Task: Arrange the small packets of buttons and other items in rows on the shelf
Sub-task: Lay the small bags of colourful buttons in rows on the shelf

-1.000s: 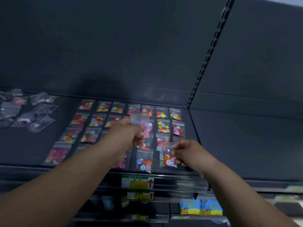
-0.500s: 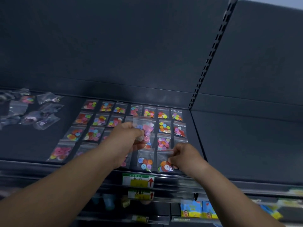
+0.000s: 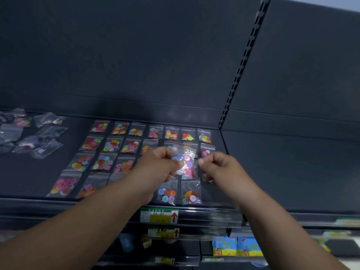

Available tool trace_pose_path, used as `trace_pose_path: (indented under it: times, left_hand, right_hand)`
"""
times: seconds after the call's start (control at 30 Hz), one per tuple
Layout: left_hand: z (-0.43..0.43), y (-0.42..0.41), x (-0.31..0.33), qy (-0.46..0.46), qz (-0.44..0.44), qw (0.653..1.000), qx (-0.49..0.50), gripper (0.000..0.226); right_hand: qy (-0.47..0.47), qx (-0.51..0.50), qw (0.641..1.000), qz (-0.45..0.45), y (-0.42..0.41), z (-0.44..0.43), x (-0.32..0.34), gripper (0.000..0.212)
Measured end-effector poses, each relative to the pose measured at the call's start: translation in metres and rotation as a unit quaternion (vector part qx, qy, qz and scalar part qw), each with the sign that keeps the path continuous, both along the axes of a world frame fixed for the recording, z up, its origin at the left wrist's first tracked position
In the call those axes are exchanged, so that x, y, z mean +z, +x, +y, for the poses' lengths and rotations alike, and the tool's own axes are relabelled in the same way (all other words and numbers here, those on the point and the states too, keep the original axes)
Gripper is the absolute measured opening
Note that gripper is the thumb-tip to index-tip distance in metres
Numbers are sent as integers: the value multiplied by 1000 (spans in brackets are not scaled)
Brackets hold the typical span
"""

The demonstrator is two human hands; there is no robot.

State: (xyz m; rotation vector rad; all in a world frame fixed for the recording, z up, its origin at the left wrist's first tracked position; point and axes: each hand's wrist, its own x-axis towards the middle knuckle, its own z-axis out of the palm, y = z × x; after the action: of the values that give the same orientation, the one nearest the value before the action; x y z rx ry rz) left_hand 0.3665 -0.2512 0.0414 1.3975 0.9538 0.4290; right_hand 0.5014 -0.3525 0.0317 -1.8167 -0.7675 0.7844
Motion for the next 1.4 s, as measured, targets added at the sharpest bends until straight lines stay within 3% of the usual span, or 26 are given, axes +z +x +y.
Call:
trace_pose_path:
  times: [0.03,0.1,0.23,0.37,0.53,0.67,0.83,1.13,1.27,1.4]
  left_hand:
    - [-3,4,1,2,-3,1000,-6,15]
    - [-9,13,2,4,-13,1000,-23,11]
    - [-21,26,0,23,-15,998,-53,11]
    - [-21,24,-17,136,51,984,-102,5]
    - [-23,18,-36,298,171,921,-184,16]
    - [-25,18,-43,394,209,864,-232,19]
    - [-25,19,-50,427,241,832,-258,20]
    - [-27,19,-52,432,224,833,-263,24]
    - [-27,22,-52,442,213,833,-255,25]
    - [-27,24,-55,461,224,822,-249,24]
  right_hand:
    - [18,12,998,67,0,-1,7,16]
    - [31,40,993,107,2,-4,13,17]
    - [31,34,995,85,14,-14,9,24]
    - [-26,8,999,39,31,-29,-2,25]
    - [-129,16,991,-7,42,-35,-25,22]
    - [-162,33,985,-50,42,-34,-35,19]
    - [-196,36,972,-121,44,-31,-43,11]
    - [-217,33,953,-207,46,-30,-46,23]
    - [-159,11,948,-275,44,-31,-40,14]
    - [-89,97,951,-280,36,-30,-38,11]
